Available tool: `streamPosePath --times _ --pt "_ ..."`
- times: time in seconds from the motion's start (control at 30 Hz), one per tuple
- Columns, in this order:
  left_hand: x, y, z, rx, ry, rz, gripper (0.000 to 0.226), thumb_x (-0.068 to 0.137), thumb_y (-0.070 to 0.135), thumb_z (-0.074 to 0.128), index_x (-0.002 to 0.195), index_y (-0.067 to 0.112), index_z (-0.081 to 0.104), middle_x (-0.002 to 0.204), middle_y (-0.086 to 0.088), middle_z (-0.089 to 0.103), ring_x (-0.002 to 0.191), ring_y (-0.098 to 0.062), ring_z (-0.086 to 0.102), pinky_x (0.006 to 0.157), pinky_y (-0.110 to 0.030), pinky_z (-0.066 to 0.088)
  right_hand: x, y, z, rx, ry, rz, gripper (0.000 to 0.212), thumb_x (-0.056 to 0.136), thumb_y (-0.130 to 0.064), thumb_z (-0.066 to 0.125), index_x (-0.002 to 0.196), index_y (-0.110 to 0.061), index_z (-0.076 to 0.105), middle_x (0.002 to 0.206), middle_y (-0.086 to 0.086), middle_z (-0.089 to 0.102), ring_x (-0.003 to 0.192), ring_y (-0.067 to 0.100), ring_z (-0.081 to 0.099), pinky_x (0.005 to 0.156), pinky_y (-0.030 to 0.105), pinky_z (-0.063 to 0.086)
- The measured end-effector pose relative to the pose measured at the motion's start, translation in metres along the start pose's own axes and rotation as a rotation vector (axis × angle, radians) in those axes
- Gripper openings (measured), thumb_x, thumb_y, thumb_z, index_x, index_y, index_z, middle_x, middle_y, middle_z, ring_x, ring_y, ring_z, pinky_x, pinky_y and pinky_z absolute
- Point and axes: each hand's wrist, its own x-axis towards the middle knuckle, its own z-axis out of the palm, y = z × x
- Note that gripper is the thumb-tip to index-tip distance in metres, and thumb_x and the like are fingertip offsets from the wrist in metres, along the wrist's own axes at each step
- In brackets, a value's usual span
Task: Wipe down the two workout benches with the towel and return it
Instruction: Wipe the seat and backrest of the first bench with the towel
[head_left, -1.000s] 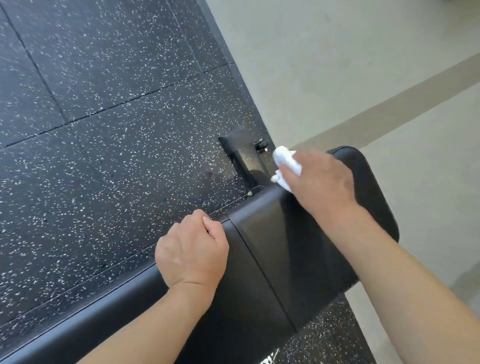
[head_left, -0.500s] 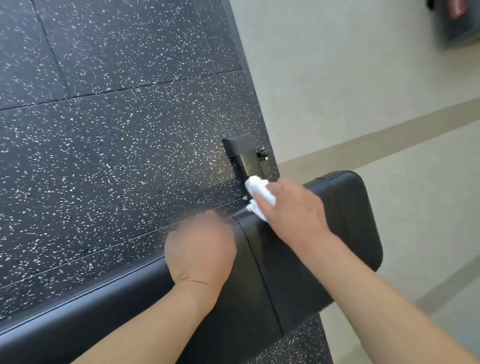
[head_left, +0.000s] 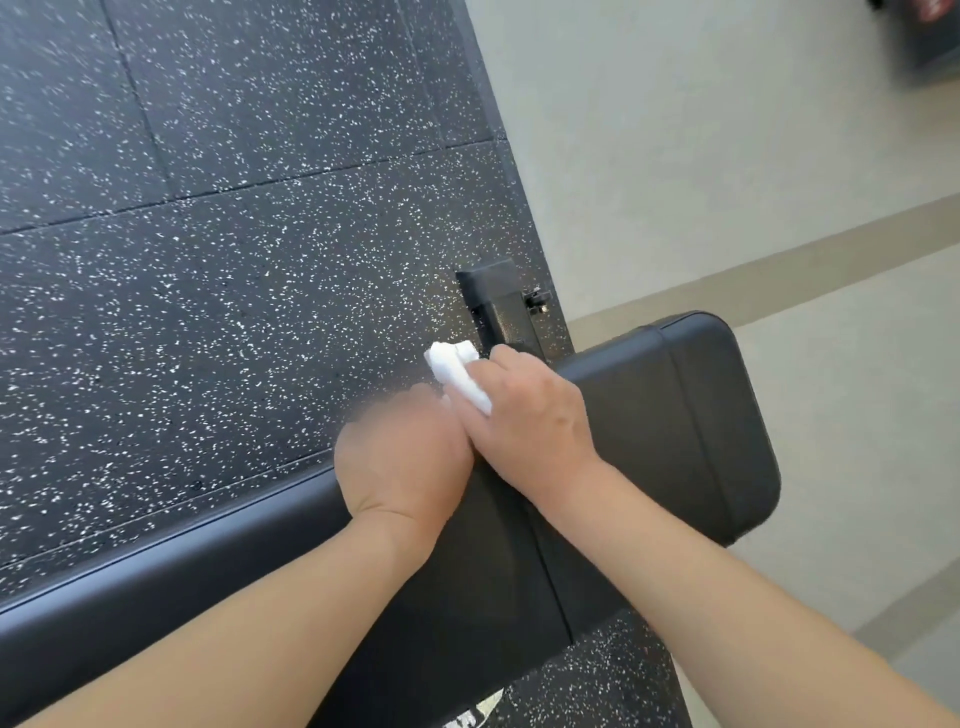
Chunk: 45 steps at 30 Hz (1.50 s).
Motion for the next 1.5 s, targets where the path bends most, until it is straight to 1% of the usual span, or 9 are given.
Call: streamPosePath --times 0.1,0.3,0.47,0.67,0.8,0.93,1.13,1.27,1.5 --pt "-0.002 0.0 0.002 0.017 0.027 0.046 0.036 0.097 0.037 0.028 0.073 0.021 0.048 0.062 0.007 0.04 0.067 -0.026 0.043 0.064 -0.037 0.028 0.008 0.045 -0.014 -0.054 0.079 -0.042 0.025 0.088 -0.035 0.076 0.079 -0.014 0.068 0.072 0.005 0.057 0.062 0.031 0.06 0.05 0.029 0.039" --pt "-0.012 -0.004 0.004 0.131 0.0 0.3 0.039 0.097 0.053 0.035 0.109 0.027 0.06 0.098 0.006 0.066 0.092 -0.026 0.063 0.068 -0.038 0.04 -0.029 0.095 -0.008 0.025 0.343 0.386 0.031 0.099 -0.04 0.059 0.092 -0.011 0.066 0.086 0.008 0.058 0.076 0.034 0.058 0.057 0.037 0.041" --pt "-0.014 -0.014 0.005 0.111 -0.039 0.659 0.064 0.097 0.045 0.038 0.154 0.014 0.041 0.145 -0.007 0.055 0.126 -0.031 0.057 0.096 -0.046 0.05 -0.114 0.019 0.029 0.089 0.337 0.112 0.023 0.096 -0.036 0.066 0.098 -0.013 0.068 0.081 0.001 0.056 0.071 0.023 0.052 0.056 0.039 0.044" --pt "-0.014 -0.003 0.008 0.341 -0.093 0.968 0.072 0.1 0.045 0.037 0.163 0.011 0.027 0.169 -0.018 0.019 0.152 -0.041 0.027 0.12 -0.056 0.03 -0.169 0.095 0.015 -0.05 0.439 -0.051 0.041 0.107 -0.042 0.051 0.098 -0.011 0.077 0.074 0.002 0.056 0.062 0.022 0.051 0.05 0.037 0.046" --pt "-0.022 0.034 0.02 0.352 -0.045 0.901 0.072 0.101 0.051 0.03 0.164 0.017 0.024 0.17 -0.014 0.017 0.15 -0.042 0.026 0.116 -0.062 0.03 -0.194 0.165 0.003 0.073 0.527 0.458 0.031 0.102 -0.04 0.057 0.102 -0.009 0.066 0.088 0.007 0.061 0.077 0.03 0.058 0.057 0.04 0.048" --pt "-0.026 0.096 0.054 0.249 0.11 0.611 0.066 0.102 0.05 0.03 0.162 0.023 0.025 0.164 -0.007 0.032 0.141 -0.038 0.037 0.114 -0.056 0.029 -0.209 0.146 0.026 0.363 0.685 0.805 0.027 0.101 -0.041 0.06 0.104 -0.015 0.055 0.098 0.001 0.06 0.085 0.023 0.056 0.068 0.04 0.047" --pt "-0.026 0.109 0.068 0.217 0.232 0.471 0.063 0.1 0.048 0.028 0.158 0.026 0.033 0.155 -0.006 0.046 0.133 -0.037 0.044 0.11 -0.055 0.032 -0.241 0.023 0.072 0.822 0.834 1.006 0.03 0.1 -0.047 0.061 0.117 -0.025 0.05 0.107 -0.009 0.061 0.093 0.015 0.062 0.078 0.031 0.05" --pt "-0.022 0.111 0.071 0.207 0.243 0.46 0.064 0.098 0.049 0.027 0.157 0.027 0.034 0.153 -0.006 0.046 0.132 -0.036 0.044 0.109 -0.054 0.032 -0.25 -0.026 0.088 0.981 0.836 1.065 0.037 0.103 -0.062 0.047 0.119 -0.029 0.048 0.107 -0.018 0.056 0.091 0.002 0.058 0.078 0.011 0.041" --pt "-0.017 0.107 0.073 0.198 0.26 0.468 0.064 0.095 0.052 0.023 0.155 0.03 0.034 0.15 0.001 0.046 0.13 -0.032 0.044 0.108 -0.053 0.032 -0.218 0.076 0.069 1.081 1.086 1.201 0.025 0.101 -0.046 0.06 0.111 -0.027 0.049 0.096 -0.008 0.064 0.082 0.015 0.062 0.072 0.033 0.05"
